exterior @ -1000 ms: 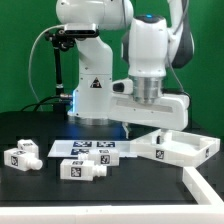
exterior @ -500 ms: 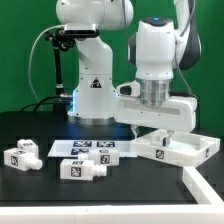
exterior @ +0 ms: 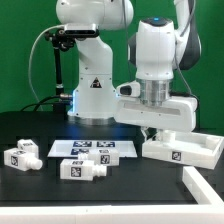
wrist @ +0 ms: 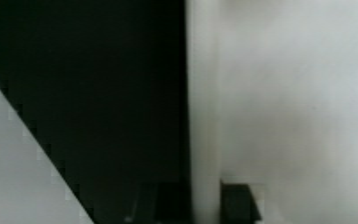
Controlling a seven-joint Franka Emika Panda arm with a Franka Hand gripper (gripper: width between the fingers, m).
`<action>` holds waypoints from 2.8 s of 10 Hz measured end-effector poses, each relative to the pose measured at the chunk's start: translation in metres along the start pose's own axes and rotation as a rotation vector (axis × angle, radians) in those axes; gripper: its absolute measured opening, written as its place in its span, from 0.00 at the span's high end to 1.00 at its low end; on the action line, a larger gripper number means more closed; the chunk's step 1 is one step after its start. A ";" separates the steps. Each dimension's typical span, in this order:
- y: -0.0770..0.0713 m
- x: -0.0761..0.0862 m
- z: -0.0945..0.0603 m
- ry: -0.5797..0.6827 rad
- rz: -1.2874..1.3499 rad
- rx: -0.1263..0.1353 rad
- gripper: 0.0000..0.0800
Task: Assemble one leg
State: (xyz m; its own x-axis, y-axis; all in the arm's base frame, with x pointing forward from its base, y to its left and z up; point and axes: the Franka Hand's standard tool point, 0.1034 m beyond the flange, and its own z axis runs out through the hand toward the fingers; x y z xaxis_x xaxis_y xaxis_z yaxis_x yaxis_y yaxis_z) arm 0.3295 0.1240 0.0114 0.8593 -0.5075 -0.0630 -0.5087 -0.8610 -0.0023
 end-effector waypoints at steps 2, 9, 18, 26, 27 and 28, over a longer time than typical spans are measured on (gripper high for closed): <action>0.011 0.018 -0.011 -0.008 -0.079 0.005 0.93; 0.045 0.092 -0.083 -0.029 -0.192 0.095 0.93; 0.039 0.155 -0.076 -0.041 -0.487 0.037 0.93; 0.034 0.232 -0.107 -0.098 -0.506 0.032 0.93; 0.034 0.231 -0.105 -0.101 -0.506 0.031 0.93; 0.035 0.231 -0.105 -0.102 -0.505 0.030 0.93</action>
Offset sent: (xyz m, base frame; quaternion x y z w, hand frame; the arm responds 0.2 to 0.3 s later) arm 0.0468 -0.0697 0.0564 0.0366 -0.0336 -0.1200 0.9915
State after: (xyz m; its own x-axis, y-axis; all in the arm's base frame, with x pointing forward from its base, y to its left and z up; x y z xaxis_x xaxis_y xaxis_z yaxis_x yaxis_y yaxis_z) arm 0.5159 -0.0267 0.1015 0.9894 -0.0210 -0.1435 -0.0337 -0.9957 -0.0865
